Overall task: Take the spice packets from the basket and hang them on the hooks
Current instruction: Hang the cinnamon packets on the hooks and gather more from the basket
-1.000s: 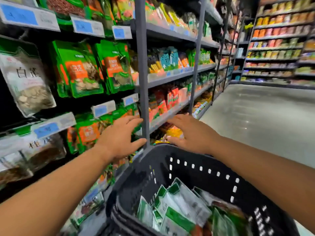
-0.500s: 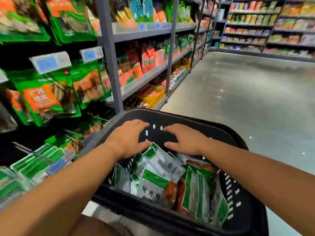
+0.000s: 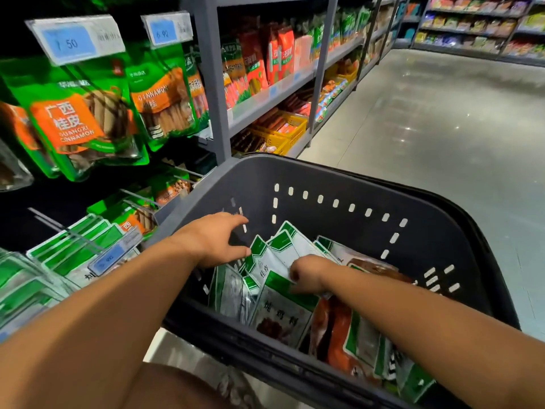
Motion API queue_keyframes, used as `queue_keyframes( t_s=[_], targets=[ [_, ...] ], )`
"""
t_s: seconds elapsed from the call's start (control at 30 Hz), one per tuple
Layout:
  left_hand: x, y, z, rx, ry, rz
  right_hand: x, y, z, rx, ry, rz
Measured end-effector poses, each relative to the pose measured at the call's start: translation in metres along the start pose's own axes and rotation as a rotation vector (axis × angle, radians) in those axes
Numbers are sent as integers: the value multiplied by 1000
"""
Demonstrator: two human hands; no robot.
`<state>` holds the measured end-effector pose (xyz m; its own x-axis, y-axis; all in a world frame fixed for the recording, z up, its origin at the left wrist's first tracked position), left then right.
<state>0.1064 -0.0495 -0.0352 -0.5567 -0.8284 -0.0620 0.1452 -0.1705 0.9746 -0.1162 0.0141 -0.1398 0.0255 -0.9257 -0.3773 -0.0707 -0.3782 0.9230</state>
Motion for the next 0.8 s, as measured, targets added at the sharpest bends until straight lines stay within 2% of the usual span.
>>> queue_keyframes(
  t_s=[0.17, 0.57, 0.7, 0.8],
  targets=[
    [2, -2, -1, -76, 18, 23, 2, -14, 5, -62, 18, -9],
    [0, 5, 4, -312, 44, 119, -45, 98, 12, 364, 241, 387],
    [-4, 7, 8, -636, 3, 125, -60, 134, 8, 438, 308, 490],
    [-7, 10, 12, -859, 29, 156, -62, 154, 6, 623, 356, 544]
  ],
)
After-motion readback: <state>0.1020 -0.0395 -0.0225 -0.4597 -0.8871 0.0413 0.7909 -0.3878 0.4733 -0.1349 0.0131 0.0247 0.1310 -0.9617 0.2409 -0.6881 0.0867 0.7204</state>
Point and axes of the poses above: each hand's wrist, its own x-axis towards the middle knuckle, its own y-axis out of the back of the hand, z = x × y, the point moved 1 cm from there along x, towards the middle knuckle, and after that the axes turned 13 degrees about z, right-handed, at the moved point
